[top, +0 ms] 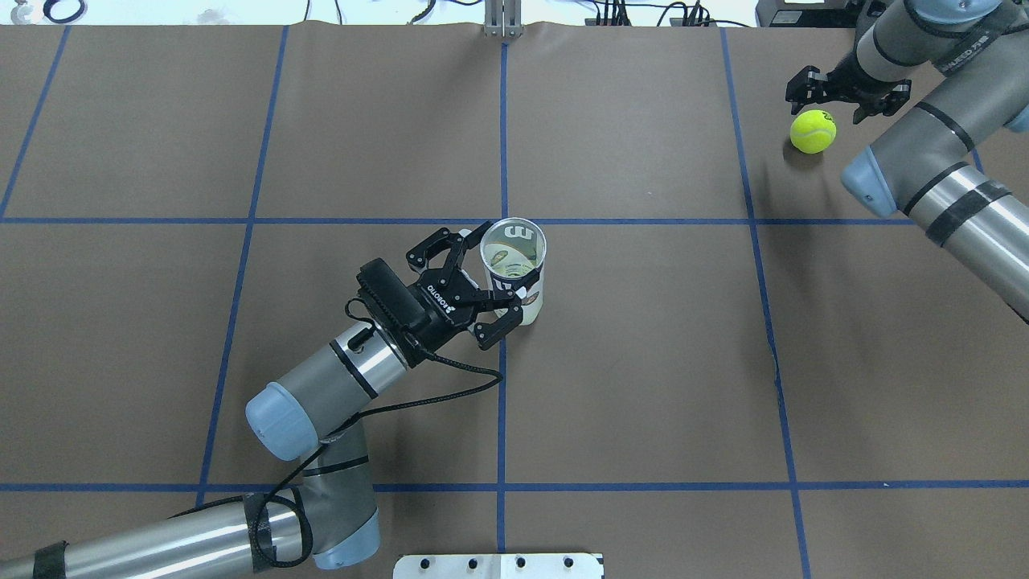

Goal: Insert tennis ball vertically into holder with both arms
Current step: 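Move the right gripper to the farther tennis ball and grasp it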

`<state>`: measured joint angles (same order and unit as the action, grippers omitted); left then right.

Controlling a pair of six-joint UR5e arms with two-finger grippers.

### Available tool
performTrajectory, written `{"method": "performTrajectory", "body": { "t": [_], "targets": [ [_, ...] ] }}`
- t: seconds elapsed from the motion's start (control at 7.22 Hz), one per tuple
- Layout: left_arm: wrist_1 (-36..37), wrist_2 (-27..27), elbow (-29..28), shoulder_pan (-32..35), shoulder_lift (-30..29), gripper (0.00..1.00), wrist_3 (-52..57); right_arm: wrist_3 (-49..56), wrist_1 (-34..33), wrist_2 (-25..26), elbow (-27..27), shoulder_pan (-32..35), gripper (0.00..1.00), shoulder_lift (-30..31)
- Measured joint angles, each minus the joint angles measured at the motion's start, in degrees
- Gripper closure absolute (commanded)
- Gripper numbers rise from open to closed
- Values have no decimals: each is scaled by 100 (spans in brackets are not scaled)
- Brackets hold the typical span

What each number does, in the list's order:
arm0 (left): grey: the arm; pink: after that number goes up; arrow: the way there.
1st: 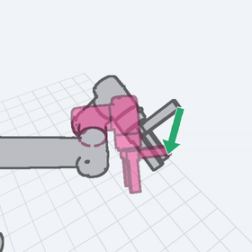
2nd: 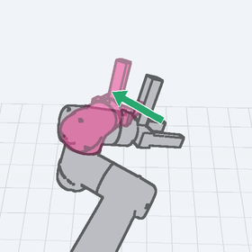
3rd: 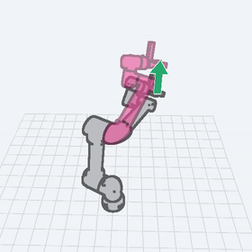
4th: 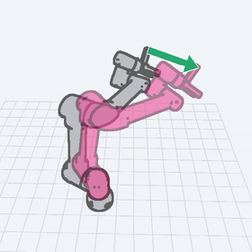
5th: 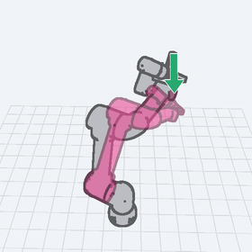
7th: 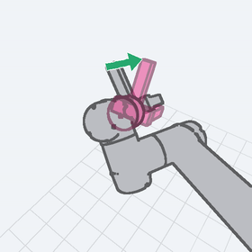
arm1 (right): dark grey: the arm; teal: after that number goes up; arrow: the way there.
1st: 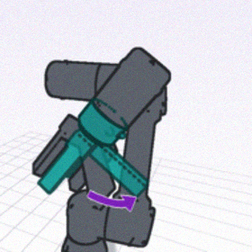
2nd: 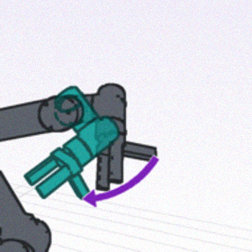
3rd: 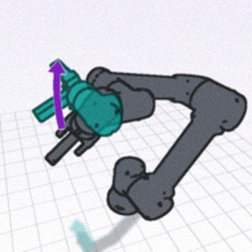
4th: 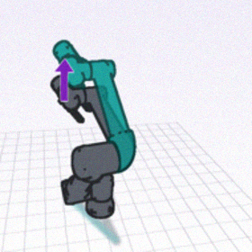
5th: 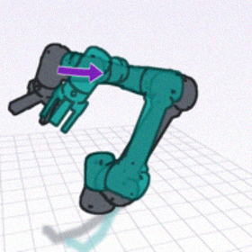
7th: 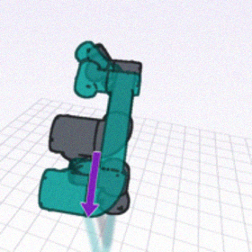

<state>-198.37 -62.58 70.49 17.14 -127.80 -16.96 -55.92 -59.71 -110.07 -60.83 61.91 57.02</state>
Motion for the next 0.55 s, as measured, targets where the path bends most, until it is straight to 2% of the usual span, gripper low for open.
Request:
{"method": "performTrajectory", "body": {
  "t": [0.28, 0.42, 0.55],
  "targets": [
    [0, 0, 0, 0, 0, 14, 6, -319, 461, 299, 349, -188, 1, -53],
    [-1, 0, 0, 1, 3, 14, 8, -378, 524, 353, 393, -259, 18, -28],
    [0, 0, 0, 2, 4, 14, 8, -383, 542, 372, 403, -297, 99, 13]
  ]
}}
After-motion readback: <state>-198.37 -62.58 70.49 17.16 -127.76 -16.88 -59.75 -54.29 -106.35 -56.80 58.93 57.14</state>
